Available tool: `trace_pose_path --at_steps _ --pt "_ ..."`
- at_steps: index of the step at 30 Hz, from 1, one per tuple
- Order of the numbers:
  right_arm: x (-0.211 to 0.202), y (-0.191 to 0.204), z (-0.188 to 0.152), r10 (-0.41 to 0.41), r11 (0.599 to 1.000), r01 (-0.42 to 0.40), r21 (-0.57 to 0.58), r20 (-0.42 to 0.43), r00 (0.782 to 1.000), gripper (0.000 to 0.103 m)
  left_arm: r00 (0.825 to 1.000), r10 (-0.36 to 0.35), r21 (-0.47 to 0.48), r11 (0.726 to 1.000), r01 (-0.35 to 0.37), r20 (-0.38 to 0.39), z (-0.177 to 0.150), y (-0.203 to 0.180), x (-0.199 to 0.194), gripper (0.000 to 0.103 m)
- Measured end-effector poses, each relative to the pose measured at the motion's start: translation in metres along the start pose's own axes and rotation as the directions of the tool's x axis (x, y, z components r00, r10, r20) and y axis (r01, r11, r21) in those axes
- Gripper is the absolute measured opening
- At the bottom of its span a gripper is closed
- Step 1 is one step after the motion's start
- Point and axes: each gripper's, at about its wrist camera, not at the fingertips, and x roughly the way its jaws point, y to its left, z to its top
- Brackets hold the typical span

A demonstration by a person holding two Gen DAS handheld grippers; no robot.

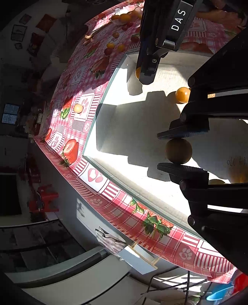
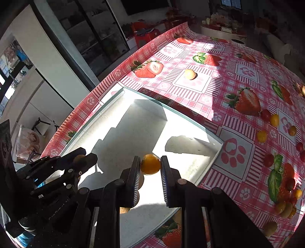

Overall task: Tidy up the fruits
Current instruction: 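Open both tools to release the fruits into the tray, then move both open tools back over the remaining fruits on the tablecloth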

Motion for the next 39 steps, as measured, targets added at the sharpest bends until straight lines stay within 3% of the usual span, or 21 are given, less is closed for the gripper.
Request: trace_pose_path --at_steps 8,16,17,18,19,26,29,39 --pt "0.026 -0.015 0.005 -0.04 0.998 0.042 0.037 -0.041 0.998 0.023 0.999 0.022 0.021 1.0 -0.022 -0.038 0.001 -0.004 0.015 0.027" --pt "0.029 -0.008 0.003 -0.096 0.995 0.095 -0.023 -0.045 0.994 0.025 0.997 0.058 0.054 0.997 -0.056 -0.041 0.0 -0.009 0.018 0.028" --pt "0.029 -0.008 0.003 -0.088 0.996 0.087 -0.025 -0.048 0.995 0.027 0.997 0.069 0.052 0.996 -0.067 -0.04 0.001 -0.008 0.018 0.038" --pt "0.028 -0.008 0.004 -0.08 0.997 0.079 -0.023 -0.049 0.996 0.034 0.997 0.072 0.048 0.996 -0.07 -0.04 0.0 -0.007 0.017 0.061" --pt "0.027 -0.008 0.004 -0.067 0.998 0.066 -0.017 -0.047 0.997 0.041 0.997 0.075 0.04 0.996 -0.073 -0.032 0.0 -0.005 0.016 0.069" --pt "0.009 -0.012 0.004 -0.054 0.998 0.054 0.02 0.0 0.999 0.065 0.996 0.08 0.026 0.996 -0.08 -0.024 -0.002 -0.001 0.011 0.07" --pt "-0.005 -0.015 0.002 -0.018 0.999 0.016 0.044 0.031 0.999 0.083 0.997 0.076 0.033 0.997 -0.075 -0.017 -0.004 -0.004 0.005 0.07" --pt "-0.039 -0.03 -0.025 -0.007 0.995 0.002 0.098 0.048 0.999 0.084 0.999 0.045 0.102 0.994 -0.046 0.012 -0.018 -0.034 -0.022 0.07"
